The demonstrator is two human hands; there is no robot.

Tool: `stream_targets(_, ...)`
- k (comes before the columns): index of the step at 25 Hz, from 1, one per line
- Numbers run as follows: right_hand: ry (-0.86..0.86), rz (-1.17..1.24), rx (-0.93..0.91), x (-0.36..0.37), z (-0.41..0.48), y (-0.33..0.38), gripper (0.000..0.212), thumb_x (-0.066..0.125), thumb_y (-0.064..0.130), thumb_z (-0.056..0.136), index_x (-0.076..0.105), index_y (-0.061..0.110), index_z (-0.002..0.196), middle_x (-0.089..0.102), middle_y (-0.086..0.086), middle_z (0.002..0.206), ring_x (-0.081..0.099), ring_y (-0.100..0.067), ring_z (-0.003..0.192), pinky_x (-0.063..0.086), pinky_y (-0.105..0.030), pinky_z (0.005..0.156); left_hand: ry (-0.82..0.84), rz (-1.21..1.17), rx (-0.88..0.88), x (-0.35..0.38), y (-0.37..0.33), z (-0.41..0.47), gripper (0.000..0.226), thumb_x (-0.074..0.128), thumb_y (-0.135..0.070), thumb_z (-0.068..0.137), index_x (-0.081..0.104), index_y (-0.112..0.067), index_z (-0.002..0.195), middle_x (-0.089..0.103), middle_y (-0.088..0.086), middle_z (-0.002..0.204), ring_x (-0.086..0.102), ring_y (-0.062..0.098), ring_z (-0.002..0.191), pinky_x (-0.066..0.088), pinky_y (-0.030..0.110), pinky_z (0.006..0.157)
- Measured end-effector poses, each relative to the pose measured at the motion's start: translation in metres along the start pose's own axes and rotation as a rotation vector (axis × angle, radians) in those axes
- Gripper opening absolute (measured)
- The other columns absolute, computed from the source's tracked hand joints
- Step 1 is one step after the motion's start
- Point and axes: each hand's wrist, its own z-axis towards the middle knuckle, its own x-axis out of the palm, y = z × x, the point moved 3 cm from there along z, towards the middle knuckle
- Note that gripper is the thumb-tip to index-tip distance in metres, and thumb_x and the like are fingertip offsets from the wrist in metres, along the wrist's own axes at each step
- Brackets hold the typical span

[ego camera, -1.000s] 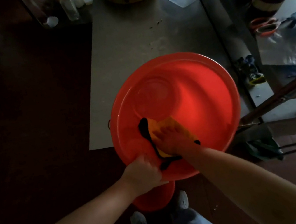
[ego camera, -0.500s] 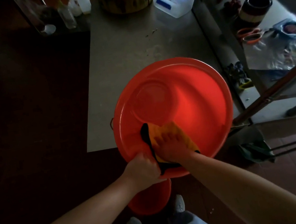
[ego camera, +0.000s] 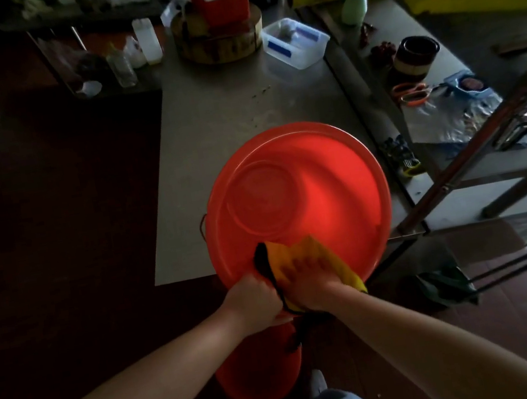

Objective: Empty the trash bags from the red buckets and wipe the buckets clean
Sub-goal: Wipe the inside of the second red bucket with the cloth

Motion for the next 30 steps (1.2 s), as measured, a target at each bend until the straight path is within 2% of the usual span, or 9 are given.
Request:
stream_targets(3,-0.025,-0.032,-0.064,-0.005,-0.015,-0.005,0.059,0.016,0.053,0.106,0.017,0.030,0.160,0.014,-0.008,0.168,0.013,-0.033,0.153,0.009,-0.054,0.122,0.009,0.057,-0.023,0.015,0.004,-0.010,0.067,0.047,-0.075,0.087,0.063,-0.018,0.056,0.064,-0.002,0.057,0.060,0.018,0.050,0.037,0.027,0.058)
stream_targets(8,-0.117,-0.320,0.145,-0.019,-0.023,-0.079,0.060,0.021,0.052,0.105,0.024,0.027,0.159,0.011,-0.012,0.168,0.003,-0.033,0.155,-0.007,-0.051,0.123,-0.018,0.014,-0.013,0.018,0.000,-0.013,0.066,0.037,-0.068,0.096,0.070,-0.012,0.085,0.072,0.008,0.085,0.068,0.027,0.079,0.042,0.035,0.074)
stream_targets(10,-0.131,-0.294,0.166,-0.018,-0.029,-0.071,0.061,0.024,0.050,0.105,0.025,0.024,0.159,0.010,-0.014,0.168,0.002,-0.034,0.155,-0.008,-0.052,0.122,0.031,0.020,-0.022,0.012,0.001,-0.013,0.066,0.036,-0.066,0.098,0.069,-0.009,0.091,0.071,0.010,0.092,0.067,0.028,0.086,0.041,0.036,0.078)
stream_targets(12,-0.105,-0.174,0.138,-0.009,-0.033,-0.038,0.060,0.022,0.052,0.105,0.027,0.025,0.158,0.015,-0.014,0.167,0.009,-0.035,0.154,-0.002,-0.053,0.121,0.036,0.026,-0.046,0.008,0.005,-0.009,0.065,0.035,-0.063,0.099,0.068,-0.008,0.094,0.071,0.012,0.095,0.067,0.030,0.088,0.042,0.038,0.082)
stream_targets(15,-0.088,0.006,0.045,0.008,-0.035,0.005,0.057,0.017,0.053,0.106,0.023,0.030,0.158,0.019,-0.009,0.165,0.018,-0.033,0.151,0.012,-0.054,0.119,-0.021,0.001,-0.011,0.007,0.009,-0.011,0.048,0.046,-0.053,0.095,0.071,-0.016,0.077,0.071,0.005,0.077,0.067,0.023,0.071,0.046,0.033,0.072)
stream_targets(18,-0.081,0.034,0.022,0.005,-0.030,0.004,0.059,0.016,0.056,0.105,0.019,0.033,0.159,0.016,-0.006,0.167,0.014,-0.031,0.153,0.010,-0.053,0.121,-0.045,0.054,-0.078,0.029,0.014,-0.016,0.065,0.036,-0.069,0.084,0.062,-0.021,0.048,0.058,-0.005,0.048,0.056,0.016,0.044,0.044,0.024,0.055)
stream_targets(24,-0.091,0.004,0.032,0.005,0.017,-0.013,0.063,0.010,0.057,0.103,0.023,0.031,0.159,0.017,-0.008,0.167,0.015,-0.031,0.153,0.010,-0.052,0.121,-0.163,0.083,-0.022,0.039,0.009,-0.016,0.064,0.060,-0.082,0.073,0.064,-0.022,0.050,0.061,-0.001,0.052,0.060,0.020,0.050,0.049,0.030,0.063)
stream_targets(27,-0.150,-0.055,0.011,0.006,0.055,-0.025,0.085,-0.009,0.062,0.088,0.029,0.030,0.157,0.025,-0.009,0.164,0.023,-0.033,0.150,0.014,-0.052,0.120,-0.161,0.053,-0.035,0.046,0.010,-0.017,0.063,0.056,-0.080,0.078,0.067,-0.022,0.055,0.065,0.003,0.059,0.063,0.023,0.058,0.051,0.032,0.068)
stream_targets(30,-0.093,0.033,-0.013,-0.002,0.094,-0.032,0.071,0.010,0.058,0.099,0.028,0.024,0.158,0.023,-0.012,0.165,0.018,-0.036,0.152,0.007,-0.054,0.121,-0.177,0.049,-0.063,0.057,0.005,-0.015,0.068,0.046,-0.077,0.086,0.072,-0.017,0.067,0.069,0.010,0.071,0.067,0.028,0.070,0.053,0.036,0.073)
